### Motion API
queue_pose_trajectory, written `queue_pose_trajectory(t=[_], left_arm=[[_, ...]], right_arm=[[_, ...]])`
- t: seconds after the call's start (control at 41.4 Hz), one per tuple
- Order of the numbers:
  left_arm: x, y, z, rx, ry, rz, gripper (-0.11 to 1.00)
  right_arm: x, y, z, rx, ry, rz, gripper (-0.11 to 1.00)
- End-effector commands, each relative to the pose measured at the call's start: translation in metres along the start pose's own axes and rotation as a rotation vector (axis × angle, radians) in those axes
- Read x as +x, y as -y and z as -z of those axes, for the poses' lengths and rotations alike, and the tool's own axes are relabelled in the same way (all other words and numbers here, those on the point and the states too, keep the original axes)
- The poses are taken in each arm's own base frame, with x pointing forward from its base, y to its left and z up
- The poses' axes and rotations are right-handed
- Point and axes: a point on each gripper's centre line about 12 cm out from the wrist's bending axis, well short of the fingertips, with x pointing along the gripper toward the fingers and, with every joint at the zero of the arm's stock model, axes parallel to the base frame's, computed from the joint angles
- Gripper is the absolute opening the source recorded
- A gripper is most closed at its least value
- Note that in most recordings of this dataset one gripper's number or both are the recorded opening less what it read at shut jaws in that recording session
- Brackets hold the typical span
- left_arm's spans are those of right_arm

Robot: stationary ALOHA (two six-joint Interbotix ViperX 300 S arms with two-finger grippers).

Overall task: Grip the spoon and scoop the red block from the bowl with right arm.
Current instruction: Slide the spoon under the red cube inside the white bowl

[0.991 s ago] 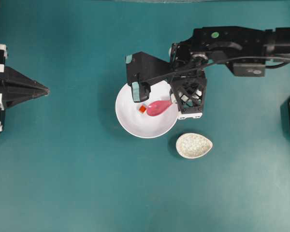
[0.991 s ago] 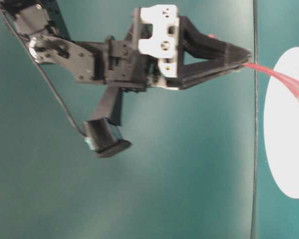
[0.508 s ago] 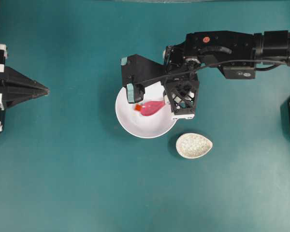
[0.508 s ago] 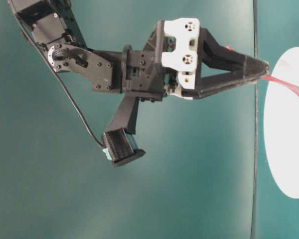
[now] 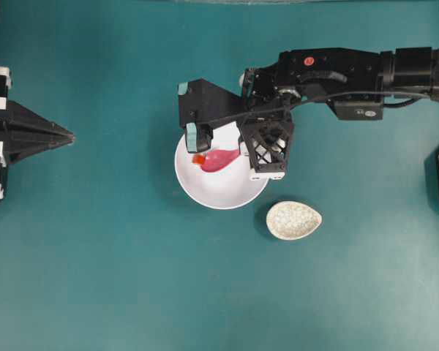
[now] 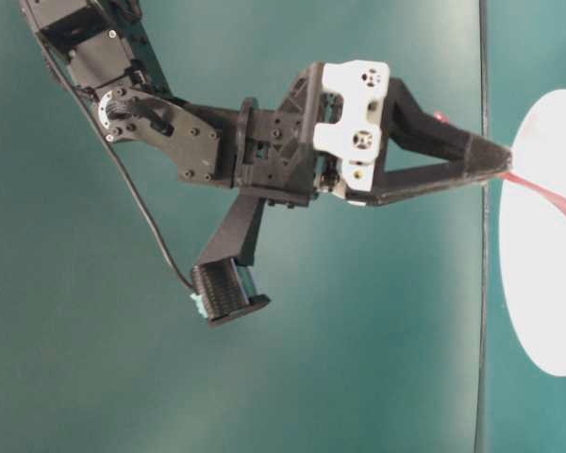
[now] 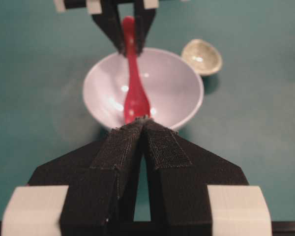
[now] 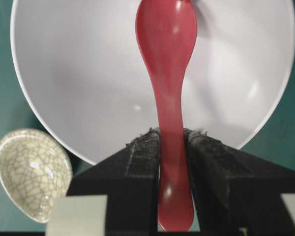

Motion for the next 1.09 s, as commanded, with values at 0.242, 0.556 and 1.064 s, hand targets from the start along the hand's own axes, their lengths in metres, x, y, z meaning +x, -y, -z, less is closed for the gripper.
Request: queue_pose_trajectory(t=[0.242,0.556,1.064], left_arm=[[0.001,-0.001,-0.008,0.004,0.017,-0.004,0.03],[0.001,-0.001,-0.008,0.004,0.017,-0.004,0.03],[0.001,-0.001,-0.008,0.004,0.017,-0.004,0.03]], right_arm=[[-0.033,-0.003,-0.014,-0.009,0.095,0.017,0.24],[-0.035,-0.004,-0.013,-0.010,0.105,0.018,0.24],[-0.030,-0.009,-0.004,0.009,0.191,0.028,0.24]])
